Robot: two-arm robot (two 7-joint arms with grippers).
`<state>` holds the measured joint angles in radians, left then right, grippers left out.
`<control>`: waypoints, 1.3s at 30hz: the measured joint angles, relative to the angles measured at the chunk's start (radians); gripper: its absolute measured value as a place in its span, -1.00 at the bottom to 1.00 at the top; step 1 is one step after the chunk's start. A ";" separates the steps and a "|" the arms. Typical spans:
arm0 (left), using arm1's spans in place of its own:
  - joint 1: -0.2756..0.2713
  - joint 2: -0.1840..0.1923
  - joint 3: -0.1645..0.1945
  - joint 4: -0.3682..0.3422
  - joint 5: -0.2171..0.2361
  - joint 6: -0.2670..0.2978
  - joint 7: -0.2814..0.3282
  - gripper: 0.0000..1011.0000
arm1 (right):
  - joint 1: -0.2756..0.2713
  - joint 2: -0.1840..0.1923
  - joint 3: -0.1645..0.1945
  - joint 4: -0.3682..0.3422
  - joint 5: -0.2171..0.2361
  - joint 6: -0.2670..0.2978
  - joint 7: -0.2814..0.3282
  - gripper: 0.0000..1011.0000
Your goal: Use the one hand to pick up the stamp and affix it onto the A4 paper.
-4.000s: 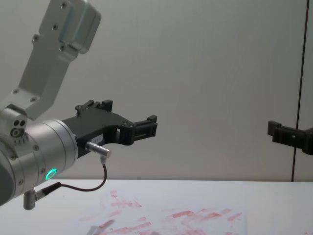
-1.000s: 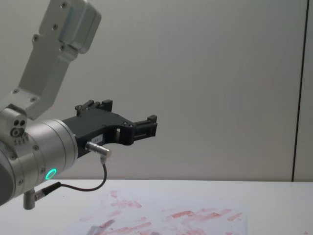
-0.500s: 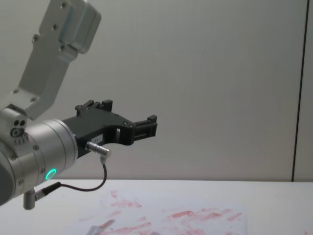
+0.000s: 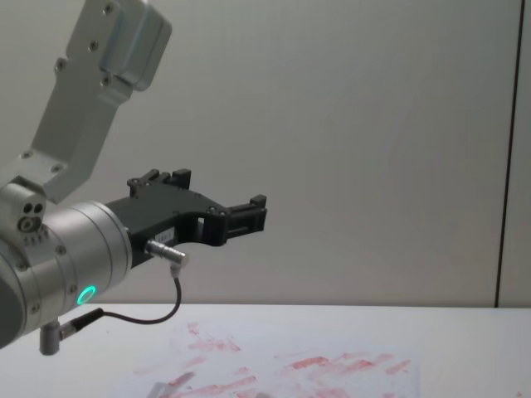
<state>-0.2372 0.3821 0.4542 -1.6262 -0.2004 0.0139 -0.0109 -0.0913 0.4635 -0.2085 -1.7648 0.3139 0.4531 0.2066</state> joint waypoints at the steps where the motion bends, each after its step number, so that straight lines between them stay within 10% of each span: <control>1: 0.000 0.000 0.000 0.000 0.000 0.000 0.000 0.98 | 0.001 0.000 0.000 0.001 -0.001 0.001 0.000 0.98; 28: 0.000 0.000 0.000 0.000 0.000 0.000 0.000 0.98 | 0.010 0.000 -0.003 0.012 -0.023 0.024 0.007 -0.51; 39: 0.000 0.000 0.000 0.000 0.000 0.000 0.000 0.98 | 0.016 -0.005 -0.004 0.014 -0.025 0.008 0.008 -0.56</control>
<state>-0.2372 0.3821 0.4542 -1.6262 -0.2004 0.0139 -0.0109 -0.0755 0.4589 -0.2120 -1.7512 0.2888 0.4616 0.2148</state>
